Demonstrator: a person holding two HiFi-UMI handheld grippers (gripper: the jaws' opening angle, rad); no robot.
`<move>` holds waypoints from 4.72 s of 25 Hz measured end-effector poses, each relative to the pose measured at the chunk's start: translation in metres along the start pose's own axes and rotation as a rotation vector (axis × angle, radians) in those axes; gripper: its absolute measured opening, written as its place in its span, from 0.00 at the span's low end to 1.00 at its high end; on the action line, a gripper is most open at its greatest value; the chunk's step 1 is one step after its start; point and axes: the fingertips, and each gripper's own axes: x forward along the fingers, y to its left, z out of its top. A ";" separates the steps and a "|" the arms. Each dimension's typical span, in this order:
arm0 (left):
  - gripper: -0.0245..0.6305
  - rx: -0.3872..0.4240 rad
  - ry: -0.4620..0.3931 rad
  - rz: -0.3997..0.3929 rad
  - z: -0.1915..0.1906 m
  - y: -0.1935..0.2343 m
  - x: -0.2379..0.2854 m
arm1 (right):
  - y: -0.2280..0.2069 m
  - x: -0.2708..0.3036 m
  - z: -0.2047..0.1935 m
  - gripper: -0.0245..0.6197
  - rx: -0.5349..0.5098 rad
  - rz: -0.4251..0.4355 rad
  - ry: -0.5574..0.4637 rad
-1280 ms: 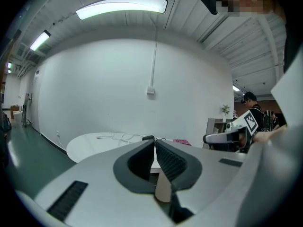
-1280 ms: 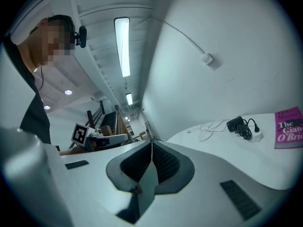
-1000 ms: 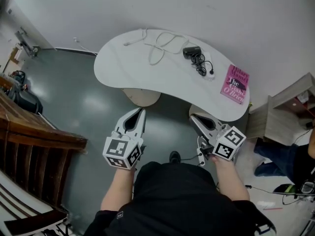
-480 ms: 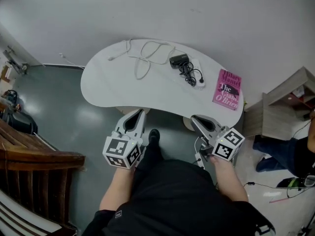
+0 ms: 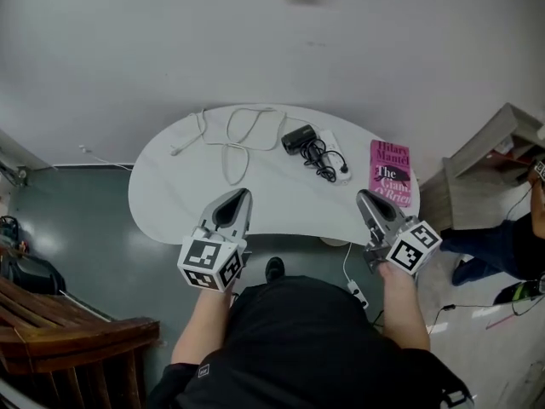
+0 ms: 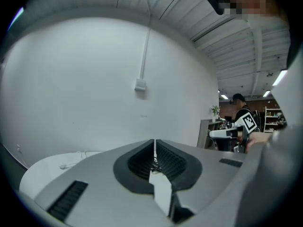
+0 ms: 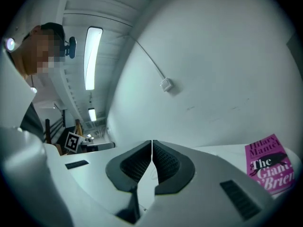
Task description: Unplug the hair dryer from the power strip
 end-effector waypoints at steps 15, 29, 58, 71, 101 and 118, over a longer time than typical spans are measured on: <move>0.07 -0.010 0.084 -0.252 -0.004 0.053 0.096 | -0.027 0.061 -0.004 0.09 -0.013 -0.205 0.034; 0.07 0.031 0.173 -0.327 -0.013 -0.022 0.216 | -0.110 0.049 0.006 0.10 0.025 -0.129 0.070; 0.18 0.107 0.596 -0.482 -0.176 -0.084 0.328 | -0.221 0.088 -0.086 0.10 0.091 -0.078 0.337; 0.22 0.197 0.694 -0.535 -0.218 -0.095 0.341 | -0.231 0.091 -0.128 0.22 0.058 -0.127 0.419; 0.14 0.413 0.789 -0.546 -0.244 -0.098 0.355 | -0.238 0.105 -0.152 0.14 -0.198 -0.200 0.571; 0.14 0.442 0.791 -0.543 -0.246 -0.100 0.357 | -0.243 0.106 -0.150 0.14 -0.141 -0.202 0.567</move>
